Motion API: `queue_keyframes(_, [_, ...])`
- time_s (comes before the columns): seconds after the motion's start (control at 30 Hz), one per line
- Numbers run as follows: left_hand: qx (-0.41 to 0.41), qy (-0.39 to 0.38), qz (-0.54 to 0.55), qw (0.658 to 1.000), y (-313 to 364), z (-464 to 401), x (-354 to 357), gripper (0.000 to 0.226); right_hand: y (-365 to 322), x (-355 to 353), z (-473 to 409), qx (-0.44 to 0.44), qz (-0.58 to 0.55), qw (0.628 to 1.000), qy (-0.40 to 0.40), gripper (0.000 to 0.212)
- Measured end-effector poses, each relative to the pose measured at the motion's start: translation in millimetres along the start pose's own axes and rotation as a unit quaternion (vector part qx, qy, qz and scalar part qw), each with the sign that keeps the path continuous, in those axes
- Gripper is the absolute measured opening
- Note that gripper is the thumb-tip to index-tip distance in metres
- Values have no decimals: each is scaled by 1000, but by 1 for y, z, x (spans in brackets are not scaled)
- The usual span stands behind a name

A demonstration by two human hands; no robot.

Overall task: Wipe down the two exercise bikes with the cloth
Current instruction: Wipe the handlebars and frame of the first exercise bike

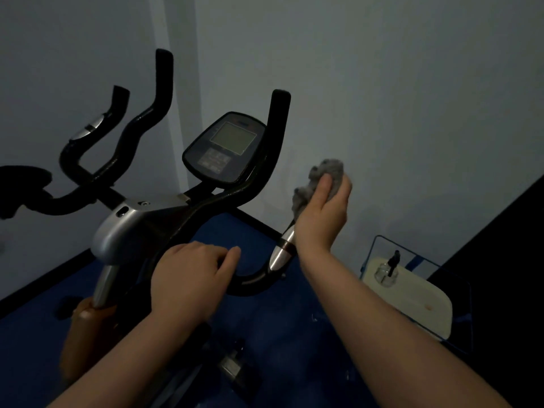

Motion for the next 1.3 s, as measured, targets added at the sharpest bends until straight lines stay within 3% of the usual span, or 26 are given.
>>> queue_keyframes(0.07, [-2, -7, 0, 1000, 0, 0, 1, 55, -16, -1, -2, -80, 78, 994, -12, 30])
queue_keyframes(0.13, [-4, -5, 0, 1000, 2, 0, 0, 55, -27, 9, 5, -189, 184, 962, -76, 24])
queue_keyframes(0.23, [1, 0, 0, 1000, 0, -1, 1, 55, -19, 8, 26, -301, 291, 889, -184, 18])
queue_keyframes(0.4, [-16, 4, 8, 1000, -3, 1, 2, 53, -25, 2, 48, -462, 320, 756, -334, 29])
queue_keyframes(0.43, [-21, 13, 18, 1000, -4, 1, 1, 50, -29, 4, 40, -459, 332, 753, -335, 28])
queue_keyframes(0.53, [-5, 81, 96, 992, -8, 9, -7, 32, -32, 7, 46, -380, 342, 812, -281, 20])
queue_keyframes(0.57, [10, 107, 139, 984, -9, 13, -10, 24, -28, 14, 66, -364, 354, 815, -278, 18])
queue_keyframes(0.67, [57, 173, 228, 956, -18, 25, -17, 18, -25, 53, 125, -341, 419, 764, -353, 20])
queue_keyframes(0.83, [38, 240, 88, 966, -43, 52, -17, 23, -28, 54, 115, -306, 440, 633, -559, 30])
queue_keyframes(0.93, [-52, 256, 145, 954, -68, 61, -14, 21, -22, 63, 123, -348, 498, 580, -542, 24])
queue_keyframes(1.0, [-102, 253, 181, 945, -76, 59, -11, 20, -19, 98, 119, -289, 486, 593, -573, 29])
queue_keyframes(1.1, [-118, 235, 172, 949, -76, 57, -9, 22, -9, 133, 112, -235, 457, 581, -632, 28])
queue_keyframes(1.2, [-125, 230, 180, 948, -77, 56, -9, 21, 3, 105, 112, -209, 439, 601, -635, 35])
queue_keyframes(1.3, [-132, 234, 181, 946, -79, 56, -8, 22, 6, 103, 114, -209, 470, 573, -638, 26])
Point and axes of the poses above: each hand's wrist, its own z-axis away from the middle knuckle, its own x-axis out of the palm, y = z × x, the point moved 7 cm from there along -z, towards the middle knuckle, and after that the axes turned 13 degrees about -y, right-handed, at the moved point
